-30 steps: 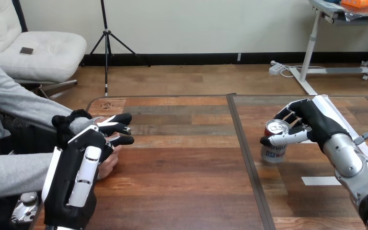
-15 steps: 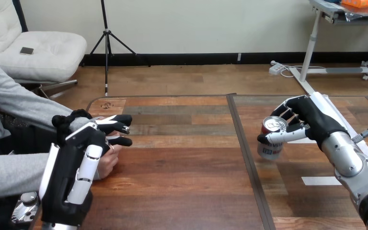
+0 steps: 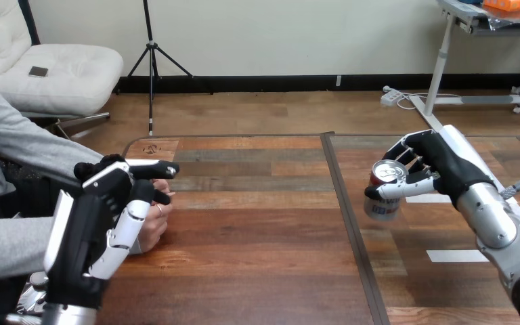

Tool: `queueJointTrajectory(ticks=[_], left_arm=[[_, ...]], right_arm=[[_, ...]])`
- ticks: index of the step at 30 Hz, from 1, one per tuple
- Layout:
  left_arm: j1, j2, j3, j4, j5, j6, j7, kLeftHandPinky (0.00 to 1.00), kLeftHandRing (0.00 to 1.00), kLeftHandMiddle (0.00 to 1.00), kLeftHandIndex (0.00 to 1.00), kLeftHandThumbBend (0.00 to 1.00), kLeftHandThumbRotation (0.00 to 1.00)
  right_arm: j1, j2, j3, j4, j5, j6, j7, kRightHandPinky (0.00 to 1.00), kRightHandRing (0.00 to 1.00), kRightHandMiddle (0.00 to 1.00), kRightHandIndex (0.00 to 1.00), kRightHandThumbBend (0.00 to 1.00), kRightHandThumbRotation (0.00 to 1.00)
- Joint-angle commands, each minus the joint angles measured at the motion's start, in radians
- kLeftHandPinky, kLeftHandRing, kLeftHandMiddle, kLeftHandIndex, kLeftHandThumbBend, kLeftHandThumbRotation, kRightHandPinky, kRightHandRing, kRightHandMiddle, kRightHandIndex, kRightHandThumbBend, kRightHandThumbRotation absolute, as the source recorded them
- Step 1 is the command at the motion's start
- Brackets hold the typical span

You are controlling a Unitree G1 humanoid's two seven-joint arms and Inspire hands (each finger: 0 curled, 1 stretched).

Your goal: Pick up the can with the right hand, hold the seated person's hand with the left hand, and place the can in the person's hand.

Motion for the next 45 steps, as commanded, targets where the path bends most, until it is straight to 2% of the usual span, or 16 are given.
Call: queueJointTrajectory(ticks=[1,4,7,11,16,19,23,28,37,45], left_arm=[[-0.064,0.043,0.025,-0.01,0.055,-0.017,0.052,0.51,0.69,0.71,0.66,0.93,0.82],[-0.06,0.047,0.034,-0.046,0.101,-0.002,0.094,0.53,0.73,0.75,0.7,0.97,0.84],[-0.068,0.065,0.044,-0.054,0.149,-0.019,0.128,0.54,0.75,0.78,0.72,0.99,0.85],[-0.063,0.089,0.039,-0.098,0.141,0.016,0.13,0.59,0.8,0.82,0.75,1.0,0.84],[-0.069,0.112,0.044,-0.122,0.16,0.032,0.148,0.68,0.86,0.86,0.79,1.0,0.8],[-0.068,0.133,0.038,-0.146,0.144,0.063,0.133,0.73,0.89,0.89,0.82,1.0,0.77],[-0.074,0.157,0.042,-0.166,0.17,0.079,0.14,0.79,0.92,0.91,0.85,1.0,0.72],[-0.077,0.178,0.033,-0.19,0.162,0.114,0.13,0.81,0.93,0.92,0.85,1.0,0.67],[-0.083,0.208,0.023,-0.183,0.181,0.121,0.134,0.83,0.94,0.93,0.86,1.0,0.63],[-0.078,0.224,0.024,-0.182,0.251,0.128,0.168,0.83,0.93,0.92,0.86,1.0,0.61]], right_arm=[[-0.04,-0.036,-0.013,-0.06,0.014,-0.028,-0.001,0.38,0.4,0.44,0.45,0.78,0.0],[-0.039,-0.034,-0.011,-0.059,0.012,-0.024,-0.004,0.38,0.4,0.44,0.45,0.78,0.0],[-0.038,-0.031,-0.012,-0.062,0.015,-0.021,-0.001,0.38,0.4,0.44,0.45,0.78,0.0],[-0.036,-0.029,-0.014,-0.063,0.02,-0.021,0.007,0.38,0.41,0.44,0.45,0.78,0.0],[-0.035,-0.029,-0.01,-0.065,0.016,-0.022,0.006,0.38,0.4,0.44,0.45,0.78,0.0],[-0.035,-0.027,-0.011,-0.061,0.018,-0.018,0.007,0.37,0.4,0.44,0.45,0.78,0.0],[-0.035,-0.024,-0.012,-0.063,0.018,-0.016,0.009,0.37,0.4,0.44,0.45,0.78,0.0],[-0.036,-0.023,-0.01,-0.063,0.016,-0.009,0.01,0.37,0.4,0.44,0.45,0.77,0.0],[-0.036,-0.02,-0.013,-0.058,0.02,-0.012,0.011,0.37,0.4,0.44,0.46,0.78,0.0],[-0.038,-0.022,-0.003,-0.057,0.008,-0.004,0.003,0.36,0.39,0.44,0.45,0.78,0.0]])
